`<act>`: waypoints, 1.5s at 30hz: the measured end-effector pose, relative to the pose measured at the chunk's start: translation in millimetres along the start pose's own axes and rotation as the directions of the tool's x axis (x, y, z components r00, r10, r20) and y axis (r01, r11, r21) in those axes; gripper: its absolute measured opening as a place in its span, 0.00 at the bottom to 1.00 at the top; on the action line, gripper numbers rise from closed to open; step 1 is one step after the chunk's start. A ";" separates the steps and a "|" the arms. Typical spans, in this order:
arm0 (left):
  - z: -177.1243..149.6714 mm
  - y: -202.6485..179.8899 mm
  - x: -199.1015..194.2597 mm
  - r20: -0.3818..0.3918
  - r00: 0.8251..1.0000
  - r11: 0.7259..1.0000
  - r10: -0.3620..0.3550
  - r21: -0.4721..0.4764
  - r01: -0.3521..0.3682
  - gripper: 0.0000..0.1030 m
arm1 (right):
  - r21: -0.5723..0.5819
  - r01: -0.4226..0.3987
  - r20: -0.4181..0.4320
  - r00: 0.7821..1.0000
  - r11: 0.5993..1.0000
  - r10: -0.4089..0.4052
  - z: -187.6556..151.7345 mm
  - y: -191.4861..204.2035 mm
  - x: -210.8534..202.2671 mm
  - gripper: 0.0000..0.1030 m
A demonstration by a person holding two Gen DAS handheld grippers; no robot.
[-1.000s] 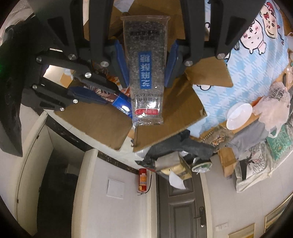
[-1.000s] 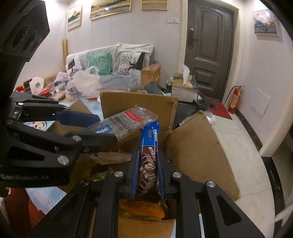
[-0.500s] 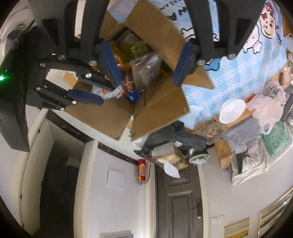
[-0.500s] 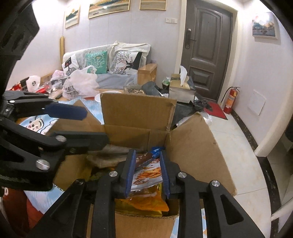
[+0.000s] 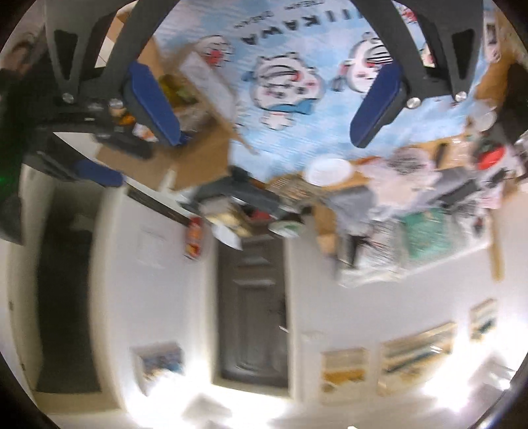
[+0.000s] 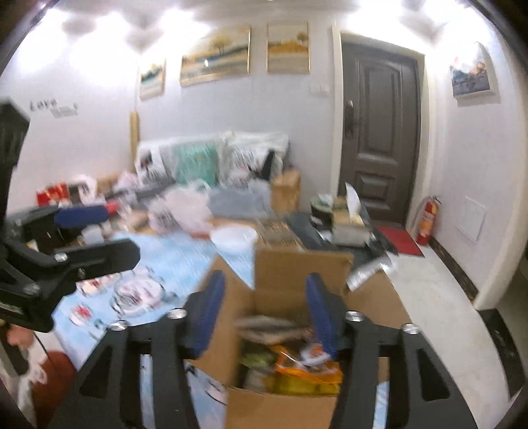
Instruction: Organize snacks
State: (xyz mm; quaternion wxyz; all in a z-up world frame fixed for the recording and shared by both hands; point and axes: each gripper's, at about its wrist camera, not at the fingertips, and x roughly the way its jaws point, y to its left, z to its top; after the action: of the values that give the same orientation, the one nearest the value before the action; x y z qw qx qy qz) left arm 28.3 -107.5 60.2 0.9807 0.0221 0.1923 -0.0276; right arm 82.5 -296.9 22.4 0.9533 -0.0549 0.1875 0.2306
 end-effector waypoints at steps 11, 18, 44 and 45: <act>-50.8 51.9 4.7 -0.051 0.982 0.975 0.182 -0.121 -0.187 0.99 | -0.003 -0.065 0.172 0.983 0.998 0.064 -23.6 36.2 -24.0 0.99; -62.5 50.9 11.4 -0.053 0.983 0.976 0.178 -0.117 -0.183 0.99 | 0.039 -0.103 0.148 0.984 0.994 0.096 -37.0 32.0 -16.5 1.00; -57.3 42.0 10.4 -0.044 0.988 0.982 0.149 -0.112 -0.153 0.99 | 0.056 -0.088 0.144 0.986 0.995 0.080 -39.9 24.4 -9.7 1.00; -57.5 41.4 10.5 -0.043 0.988 0.982 0.147 -0.113 -0.151 0.99 | 0.058 -0.088 0.144 0.986 0.994 0.079 -40.2 24.8 -9.9 1.00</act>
State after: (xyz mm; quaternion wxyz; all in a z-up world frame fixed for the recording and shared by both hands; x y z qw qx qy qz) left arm 18.9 -63.5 4.4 0.9762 -0.0199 0.2080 0.0576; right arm 49.6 -286.7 -11.4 0.9549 0.0002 0.1289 0.2673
